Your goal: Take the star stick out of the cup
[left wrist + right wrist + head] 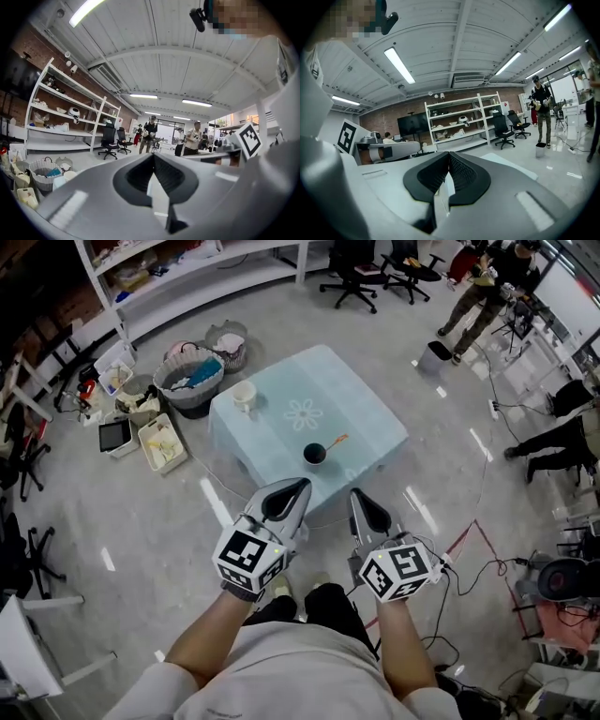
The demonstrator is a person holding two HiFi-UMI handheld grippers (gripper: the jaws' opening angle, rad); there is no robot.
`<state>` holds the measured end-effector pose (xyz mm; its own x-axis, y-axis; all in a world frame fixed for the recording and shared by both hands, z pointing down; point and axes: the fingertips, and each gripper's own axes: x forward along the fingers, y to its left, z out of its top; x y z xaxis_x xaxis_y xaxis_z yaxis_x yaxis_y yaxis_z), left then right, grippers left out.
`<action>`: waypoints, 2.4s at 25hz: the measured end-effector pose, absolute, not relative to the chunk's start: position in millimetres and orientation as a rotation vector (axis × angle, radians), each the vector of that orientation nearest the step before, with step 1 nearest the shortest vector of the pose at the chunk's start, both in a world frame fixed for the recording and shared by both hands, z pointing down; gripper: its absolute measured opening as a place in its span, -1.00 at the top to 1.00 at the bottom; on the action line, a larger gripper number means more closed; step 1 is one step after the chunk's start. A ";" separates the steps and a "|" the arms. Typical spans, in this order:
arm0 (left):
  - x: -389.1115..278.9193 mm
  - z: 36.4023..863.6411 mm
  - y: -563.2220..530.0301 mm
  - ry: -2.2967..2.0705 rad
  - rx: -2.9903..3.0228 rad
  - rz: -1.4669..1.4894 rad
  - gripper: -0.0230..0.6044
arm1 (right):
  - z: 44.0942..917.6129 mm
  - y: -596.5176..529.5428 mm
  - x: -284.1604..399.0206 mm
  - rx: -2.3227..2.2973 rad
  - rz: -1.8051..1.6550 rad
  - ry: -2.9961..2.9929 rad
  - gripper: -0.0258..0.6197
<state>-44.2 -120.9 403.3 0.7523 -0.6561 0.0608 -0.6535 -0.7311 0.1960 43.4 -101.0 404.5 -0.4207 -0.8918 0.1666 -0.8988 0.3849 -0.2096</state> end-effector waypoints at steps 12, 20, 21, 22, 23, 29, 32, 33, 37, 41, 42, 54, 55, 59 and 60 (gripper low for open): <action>3.7 463.4 -197.2 -0.981 2.707 0.073 0.91 | 485.7 -192.2 73.6 1.610 0.615 -2.530 0.87; 26.7 516.6 -251.7 -1.022 2.644 0.143 0.91 | 566.3 -251.2 96.5 1.508 0.779 -2.462 0.86; 27.2 524.2 -256.5 -1.028 2.634 0.156 0.91 | 577.6 -255.9 95.3 1.486 0.796 -2.452 0.86; 26.5 531.8 -260.9 -1.035 2.622 0.168 0.91 | 589.1 -259.8 93.2 1.464 0.813 -2.441 0.86; 25.1 539.4 -264.9 -1.043 2.608 0.179 0.91 | 600.7 -263.0 90.9 1.442 0.830 -2.429 0.86; 23.9 578.2 -287.8 -1.077 2.537 0.220 0.91 | 666.2 -281.2 86.7 1.370 0.938 -2.352 0.84; 24.3 594.5 -294.2 -1.086 2.509 0.251 0.91 | 691.0 -290.6 87.9 1.357 0.995 -2.316 0.78; 23.9 598.8 -296.0 -1.090 2.500 0.257 0.91 | 698.2 -293.2 87.8 1.352 1.012 -2.306 0.78; 20.8 613.8 -303.4 -1.097 2.469 0.278 0.91 | 720.5 -304.1 84.9 1.341 1.056 -2.280 0.78; 18.2 624.6 -304.4 -1.102 2.447 0.295 0.91 | 730.8 -309.7 80.8 1.340 1.084 -2.285 0.78; 17.4 626.4 -305.2 -1.106 2.443 0.296 0.91 | 732.3 -311.4 80.1 1.342 1.088 -2.287 0.78; 5.6 634.6 -305.1 -1.115 2.430 0.310 0.91 | 733.6 -319.4 79.6 1.387 1.053 -2.278 0.83; 4.9 632.2 -304.9 -1.115 2.437 0.306 0.91 | 730.4 -320.0 79.9 1.392 1.045 -2.281 0.83; 3.4 621.7 -300.5 -1.109 2.456 0.287 0.91 | 713.1 -318.3 82.7 1.420 0.994 -2.290 0.83; 2.1 621.3 -298.2 -1.109 2.455 0.285 0.91 | 709.0 -316.4 83.4 1.428 0.984 -2.290 0.83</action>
